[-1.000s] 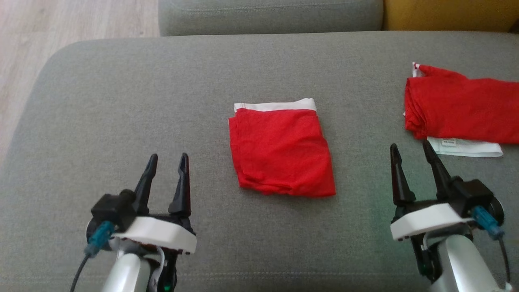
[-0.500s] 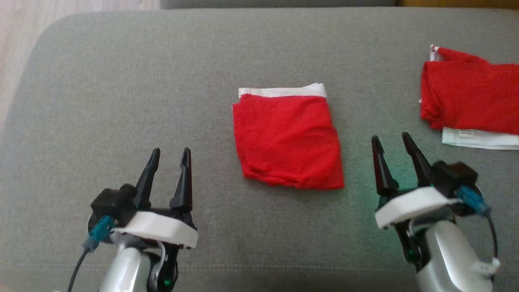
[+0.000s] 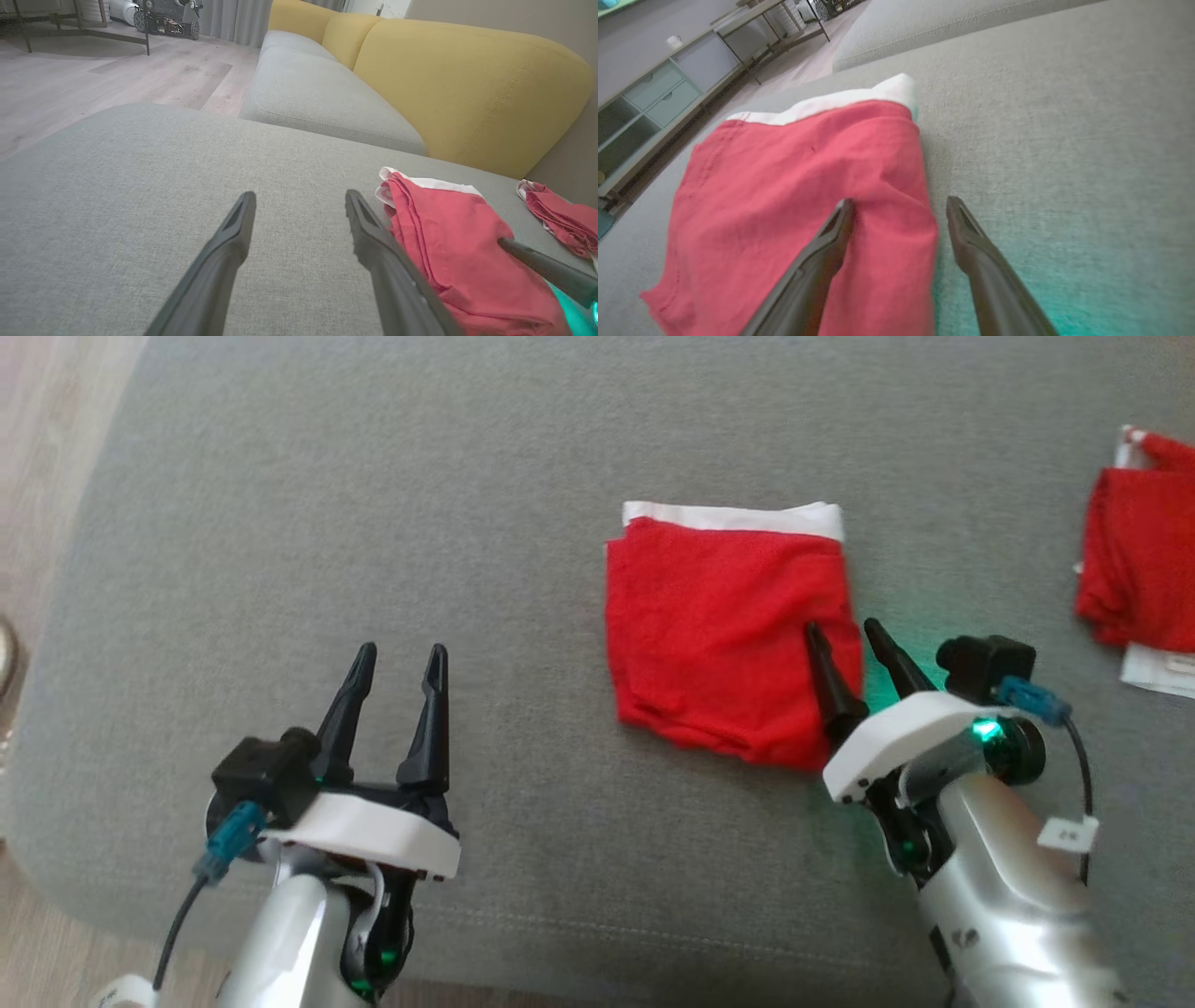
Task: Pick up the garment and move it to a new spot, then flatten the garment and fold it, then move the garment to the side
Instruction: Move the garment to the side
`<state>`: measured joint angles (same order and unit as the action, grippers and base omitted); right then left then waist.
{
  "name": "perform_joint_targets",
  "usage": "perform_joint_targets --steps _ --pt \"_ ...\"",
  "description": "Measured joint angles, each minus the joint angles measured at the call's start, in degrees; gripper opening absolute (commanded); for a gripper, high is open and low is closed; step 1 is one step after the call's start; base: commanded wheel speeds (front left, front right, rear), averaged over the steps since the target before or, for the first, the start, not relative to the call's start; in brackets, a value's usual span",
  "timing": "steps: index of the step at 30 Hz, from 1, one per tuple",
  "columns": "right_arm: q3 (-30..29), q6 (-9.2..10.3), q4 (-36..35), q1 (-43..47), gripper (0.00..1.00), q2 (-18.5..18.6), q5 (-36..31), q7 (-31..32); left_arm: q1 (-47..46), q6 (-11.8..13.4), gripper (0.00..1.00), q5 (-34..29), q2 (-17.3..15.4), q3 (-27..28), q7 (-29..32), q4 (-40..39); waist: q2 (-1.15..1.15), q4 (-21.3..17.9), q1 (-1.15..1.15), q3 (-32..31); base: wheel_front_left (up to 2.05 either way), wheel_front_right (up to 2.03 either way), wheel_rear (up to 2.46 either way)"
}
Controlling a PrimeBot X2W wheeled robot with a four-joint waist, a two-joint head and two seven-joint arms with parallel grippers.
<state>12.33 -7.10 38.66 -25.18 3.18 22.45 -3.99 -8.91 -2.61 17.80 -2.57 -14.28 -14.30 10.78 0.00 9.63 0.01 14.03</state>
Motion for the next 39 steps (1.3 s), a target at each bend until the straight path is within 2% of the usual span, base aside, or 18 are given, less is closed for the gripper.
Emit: perform_joint_targets --steps 3,4,5,8,12,21,28,35,39 --pt "0.4 0.00 3.6 -2.1 1.00 0.0 0.1 0.5 -0.3 0.0 1.00 0.0 0.0 -0.3 0.0 0.0 0.00 1.1 0.00 0.7 0.00 0.00 0.00" --pt "0.6 0.00 4.5 -2.7 0.71 0.1 0.1 0.5 -0.3 0.0 1.00 0.0 0.0 -0.4 0.0 0.0 0.00 1.4 0.00 0.9 0.00 0.00 0.00" --pt "0.8 0.00 5.1 -3.3 0.00 0.1 0.1 0.5 -0.3 0.0 1.00 0.1 0.0 -0.4 0.0 0.0 0.00 1.6 0.00 1.0 0.00 0.00 0.00" --pt "1.6 0.00 6.6 -4.7 0.00 0.3 -0.3 0.4 -0.3 0.0 1.00 0.2 0.0 -0.5 0.0 0.0 0.00 1.9 0.00 1.1 0.00 0.00 0.00" --pt "3.3 0.00 8.7 -5.6 0.00 0.3 -4.1 -2.8 -0.3 0.0 1.00 0.2 0.0 -0.4 0.0 0.1 0.00 1.2 0.00 0.7 0.00 0.00 0.00" --pt "8.7 -0.01 7.8 -7.6 0.00 2.8 -15.7 -7.3 -0.2 -0.4 1.00 -0.1 0.0 -0.5 0.0 -0.1 0.00 -3.5 0.00 -1.1 0.00 0.00 0.00" --pt "13.5 -0.01 1.9 -11.7 0.00 8.8 -17.0 -4.4 -0.8 -1.0 1.00 -1.5 0.0 -1.3 0.0 -1.3 0.00 -9.3 0.00 -0.9 0.00 0.00 0.00" --pt "13.1 -0.01 -4.7 -17.9 0.00 16.7 -13.6 1.4 -5.8 -2.7 1.00 -4.2 0.0 -1.8 0.0 -2.4 0.00 -14.5 0.00 2.3 0.00 0.00 0.00" --pt "12.0 -0.01 -6.1 -20.7 0.00 19.4 -11.4 4.8 -9.6 -3.7 1.00 -6.0 0.1 -1.8 -0.2 -2.4 0.00 -16.6 0.00 5.2 0.00 0.00 0.00"
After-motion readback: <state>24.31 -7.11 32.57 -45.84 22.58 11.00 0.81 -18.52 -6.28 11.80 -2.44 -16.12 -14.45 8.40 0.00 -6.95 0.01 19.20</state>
